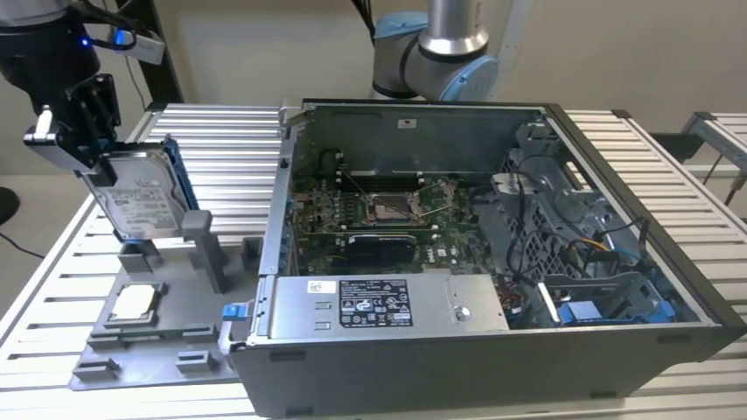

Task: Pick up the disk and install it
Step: 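Pick up the disk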

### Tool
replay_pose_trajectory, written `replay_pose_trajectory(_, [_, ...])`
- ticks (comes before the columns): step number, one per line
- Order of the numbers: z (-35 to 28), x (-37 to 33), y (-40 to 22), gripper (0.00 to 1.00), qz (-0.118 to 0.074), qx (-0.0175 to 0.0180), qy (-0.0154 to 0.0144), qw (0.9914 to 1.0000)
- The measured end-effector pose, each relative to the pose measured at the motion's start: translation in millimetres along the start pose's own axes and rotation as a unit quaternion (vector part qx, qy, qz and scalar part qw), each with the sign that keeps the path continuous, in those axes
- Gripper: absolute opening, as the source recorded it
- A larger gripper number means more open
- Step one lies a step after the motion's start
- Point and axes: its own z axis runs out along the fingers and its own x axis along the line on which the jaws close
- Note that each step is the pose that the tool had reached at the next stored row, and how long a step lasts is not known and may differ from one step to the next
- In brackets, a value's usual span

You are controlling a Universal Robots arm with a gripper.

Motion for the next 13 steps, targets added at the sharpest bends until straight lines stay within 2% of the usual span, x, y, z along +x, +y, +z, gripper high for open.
replay_pose_trajectory(6, [-10.5, 0.0, 0.1, 0.00, 0.000, 0.0000, 0.0000, 1.00000])
replay_pose_trajectory(13, [-25.7, -0.1, 0.4, 0.00, 0.000, 0.0000, 0.0000, 1.00000])
